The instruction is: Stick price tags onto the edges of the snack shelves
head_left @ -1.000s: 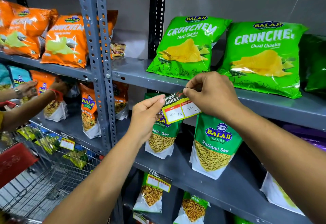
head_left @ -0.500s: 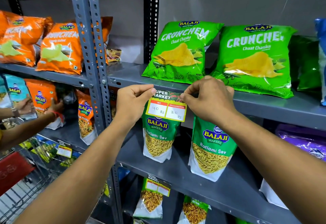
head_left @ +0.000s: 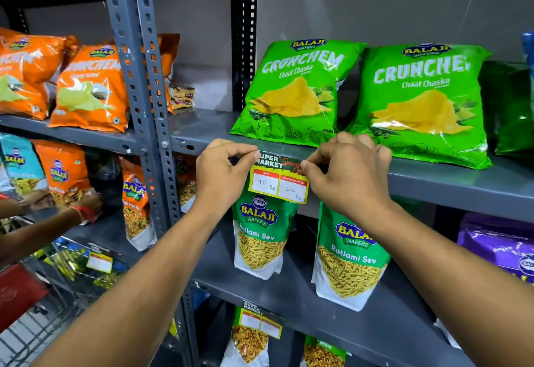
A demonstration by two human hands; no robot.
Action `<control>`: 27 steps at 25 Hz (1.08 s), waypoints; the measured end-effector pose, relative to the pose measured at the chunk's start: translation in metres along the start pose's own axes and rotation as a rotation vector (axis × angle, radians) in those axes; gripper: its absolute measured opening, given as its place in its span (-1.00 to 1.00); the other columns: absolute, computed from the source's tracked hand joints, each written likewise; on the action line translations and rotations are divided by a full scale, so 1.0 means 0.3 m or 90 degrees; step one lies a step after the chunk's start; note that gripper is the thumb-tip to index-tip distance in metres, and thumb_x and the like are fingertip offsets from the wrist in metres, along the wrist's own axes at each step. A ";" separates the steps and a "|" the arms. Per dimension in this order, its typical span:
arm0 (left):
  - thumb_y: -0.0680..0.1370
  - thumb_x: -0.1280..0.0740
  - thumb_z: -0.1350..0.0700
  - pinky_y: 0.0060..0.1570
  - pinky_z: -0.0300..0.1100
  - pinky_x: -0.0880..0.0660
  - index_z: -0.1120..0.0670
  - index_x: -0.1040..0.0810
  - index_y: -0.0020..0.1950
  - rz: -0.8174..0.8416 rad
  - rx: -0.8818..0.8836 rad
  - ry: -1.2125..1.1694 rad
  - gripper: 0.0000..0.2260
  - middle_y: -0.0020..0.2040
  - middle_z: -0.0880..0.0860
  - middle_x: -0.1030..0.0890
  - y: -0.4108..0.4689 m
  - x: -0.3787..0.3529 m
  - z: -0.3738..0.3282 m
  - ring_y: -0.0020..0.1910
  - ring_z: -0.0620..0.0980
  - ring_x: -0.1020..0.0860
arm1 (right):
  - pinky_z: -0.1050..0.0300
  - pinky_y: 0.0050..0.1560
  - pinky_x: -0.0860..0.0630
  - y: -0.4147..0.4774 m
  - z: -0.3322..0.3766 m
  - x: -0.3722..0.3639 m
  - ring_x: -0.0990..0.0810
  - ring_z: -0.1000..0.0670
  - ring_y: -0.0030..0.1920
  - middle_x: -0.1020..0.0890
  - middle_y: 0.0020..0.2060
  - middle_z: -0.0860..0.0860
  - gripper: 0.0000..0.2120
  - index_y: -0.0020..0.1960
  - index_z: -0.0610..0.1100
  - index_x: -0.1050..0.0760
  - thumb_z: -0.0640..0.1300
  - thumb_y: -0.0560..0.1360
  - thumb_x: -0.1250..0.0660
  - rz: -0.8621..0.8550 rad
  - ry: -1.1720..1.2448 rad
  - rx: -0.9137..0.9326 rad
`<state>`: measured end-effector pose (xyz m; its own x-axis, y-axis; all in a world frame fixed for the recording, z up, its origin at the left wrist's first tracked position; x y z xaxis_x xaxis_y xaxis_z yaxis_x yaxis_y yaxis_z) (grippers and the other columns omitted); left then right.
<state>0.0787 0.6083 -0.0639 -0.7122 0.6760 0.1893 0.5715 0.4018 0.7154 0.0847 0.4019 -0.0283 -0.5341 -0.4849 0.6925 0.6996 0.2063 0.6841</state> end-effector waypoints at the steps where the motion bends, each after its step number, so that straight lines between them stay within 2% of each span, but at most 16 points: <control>1: 0.39 -0.48 0.12 -0.10 -0.41 -0.44 0.00 -0.69 -0.10 0.002 0.001 -0.004 -0.89 -0.17 0.07 -0.63 0.004 -0.005 0.005 -0.22 -0.34 -0.52 | -0.05 0.01 -0.22 0.001 0.000 -0.003 -0.43 -0.12 0.02 -0.44 -0.24 0.09 -0.80 -0.23 0.06 -0.59 0.17 0.39 -0.32 0.001 -0.008 0.001; 4: 0.34 -0.52 0.10 -0.14 -0.29 -0.46 -0.12 -0.62 -0.15 -0.008 0.002 -0.016 -0.83 -0.20 -0.01 -0.57 0.018 -0.006 0.015 -0.27 -0.24 -0.51 | -0.06 -0.02 -0.27 0.021 -0.003 -0.003 -0.47 -0.15 0.03 -0.45 -0.24 0.06 -0.76 -0.25 0.03 -0.46 0.19 0.35 -0.35 0.009 -0.029 -0.019; 7: 0.25 -0.58 0.03 -0.16 -0.12 -0.43 -0.19 -0.39 -0.20 -0.012 0.038 -0.008 -0.63 -0.24 -0.10 -0.45 0.046 0.014 0.032 -0.25 -0.07 -0.44 | -0.10 0.00 -0.34 0.053 -0.010 0.003 -0.49 -0.17 0.07 -0.47 -0.16 0.03 -0.59 -0.17 0.04 -0.29 0.23 0.26 -0.44 0.044 -0.001 -0.076; 10: 0.25 -0.57 -0.02 -0.09 0.00 -0.45 -0.17 -0.35 -0.18 0.008 0.016 0.030 -0.60 -0.21 -0.09 -0.44 0.050 0.023 0.019 -0.15 -0.01 -0.45 | -0.17 0.13 -0.36 0.082 -0.008 0.012 -0.46 -0.18 0.18 -0.52 0.03 -0.03 -0.52 -0.09 0.08 -0.29 0.22 0.21 -0.49 0.108 0.003 -0.120; 13: 0.30 -0.52 -0.03 0.03 0.08 -0.47 -0.03 -0.40 0.01 -0.012 -0.043 0.097 -0.59 -0.03 -0.04 -0.45 0.020 0.027 -0.016 0.01 0.07 -0.47 | -0.20 0.20 -0.32 0.079 -0.002 0.020 -0.43 -0.20 0.22 -0.51 0.11 -0.05 -0.55 -0.08 0.10 -0.33 0.25 0.23 -0.47 0.109 -0.031 -0.096; 17: 0.31 -0.50 -0.01 0.14 0.07 -0.41 0.05 -0.42 0.12 -0.021 -0.088 0.139 -0.53 0.13 0.10 -0.49 -0.004 0.015 -0.058 0.15 0.10 -0.43 | -0.22 0.27 -0.26 0.033 -0.024 0.029 -0.44 -0.20 0.19 -0.53 0.08 -0.07 -0.52 0.02 0.09 -0.41 0.35 0.24 -0.37 0.060 -0.062 -0.060; 22: 0.31 -0.52 0.00 0.21 0.09 -0.38 0.07 -0.42 0.14 -0.012 -0.095 0.132 -0.51 0.18 0.10 -0.49 -0.003 0.006 -0.065 0.22 0.09 -0.42 | -0.23 0.35 -0.21 -0.034 -0.070 0.120 -0.44 -0.16 0.18 -0.52 0.05 -0.04 -0.56 0.08 0.09 -0.45 0.28 0.30 -0.34 -0.051 -0.001 -0.040; 25: 0.32 -0.51 -0.03 0.22 0.11 -0.36 0.07 -0.42 0.17 -0.016 -0.067 0.198 -0.49 0.19 0.11 -0.50 -0.005 0.005 -0.094 0.25 0.13 -0.41 | -0.20 0.32 -0.23 -0.070 -0.076 0.181 -0.46 -0.17 0.16 -0.53 0.04 -0.05 -0.60 0.07 0.09 -0.47 0.24 0.31 -0.35 -0.092 0.010 -0.021; 27: 0.35 -0.47 -0.03 0.25 0.15 -0.33 0.08 -0.39 0.21 0.003 -0.061 0.296 -0.49 0.22 0.13 -0.48 -0.031 0.000 -0.140 0.28 0.17 -0.37 | -0.19 0.32 -0.22 -0.101 -0.081 0.231 -0.47 -0.18 0.16 -0.54 0.05 -0.06 -0.61 0.07 0.08 -0.48 0.21 0.31 -0.37 -0.112 0.038 -0.030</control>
Point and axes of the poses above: each hand's wrist, its own y-axis towards the middle knuckle, its own x-axis out of the back of the hand, z = x × y, the point moved 4 cm from there along y, towards the middle knuckle
